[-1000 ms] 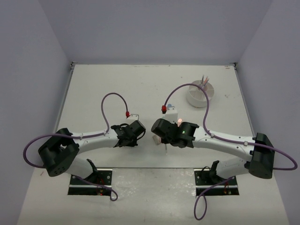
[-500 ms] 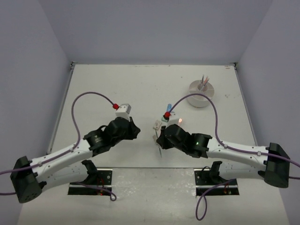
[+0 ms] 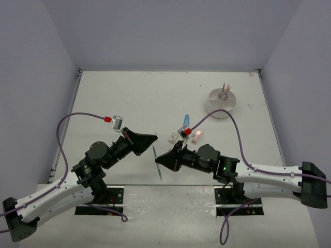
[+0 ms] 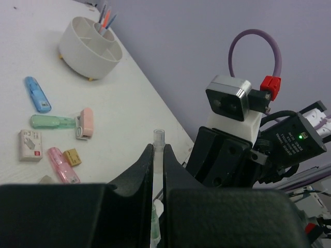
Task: Sort the stationery into containers
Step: Close the pen cap on the pen.
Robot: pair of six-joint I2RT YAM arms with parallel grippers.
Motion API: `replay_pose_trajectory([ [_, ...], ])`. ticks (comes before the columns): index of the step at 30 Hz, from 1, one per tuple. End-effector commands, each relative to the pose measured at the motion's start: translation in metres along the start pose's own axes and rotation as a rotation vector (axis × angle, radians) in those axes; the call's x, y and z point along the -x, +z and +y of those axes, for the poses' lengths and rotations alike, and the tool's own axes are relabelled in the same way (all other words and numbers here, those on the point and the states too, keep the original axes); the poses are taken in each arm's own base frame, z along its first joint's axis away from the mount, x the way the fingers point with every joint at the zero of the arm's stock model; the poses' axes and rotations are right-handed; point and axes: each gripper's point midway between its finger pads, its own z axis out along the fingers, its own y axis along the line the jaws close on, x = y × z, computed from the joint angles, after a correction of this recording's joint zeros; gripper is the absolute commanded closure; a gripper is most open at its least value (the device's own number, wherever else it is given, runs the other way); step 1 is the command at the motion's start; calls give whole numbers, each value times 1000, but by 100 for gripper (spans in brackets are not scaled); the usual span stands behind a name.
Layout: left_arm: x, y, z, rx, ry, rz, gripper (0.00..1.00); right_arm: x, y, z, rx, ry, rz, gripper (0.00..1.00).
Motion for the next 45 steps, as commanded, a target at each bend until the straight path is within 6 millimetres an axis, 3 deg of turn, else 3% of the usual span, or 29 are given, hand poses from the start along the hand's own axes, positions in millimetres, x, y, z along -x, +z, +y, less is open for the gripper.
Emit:
replay_pose_trajectory([
  [1,12,-4,-21,-91,-23,-44,100,30,-3,20,60,-17,-121,100],
  [23,0,2,-14,-79,-29,-11,100,37,-17,10,3,-14,-157,100],
  [40,20,0,-21,-69,-13,-66,100,25,-8,16,37,-20,-90,100],
  [45,14,1,-16,-59,-13,-50,100,28,-11,20,47,-19,-100,100],
])
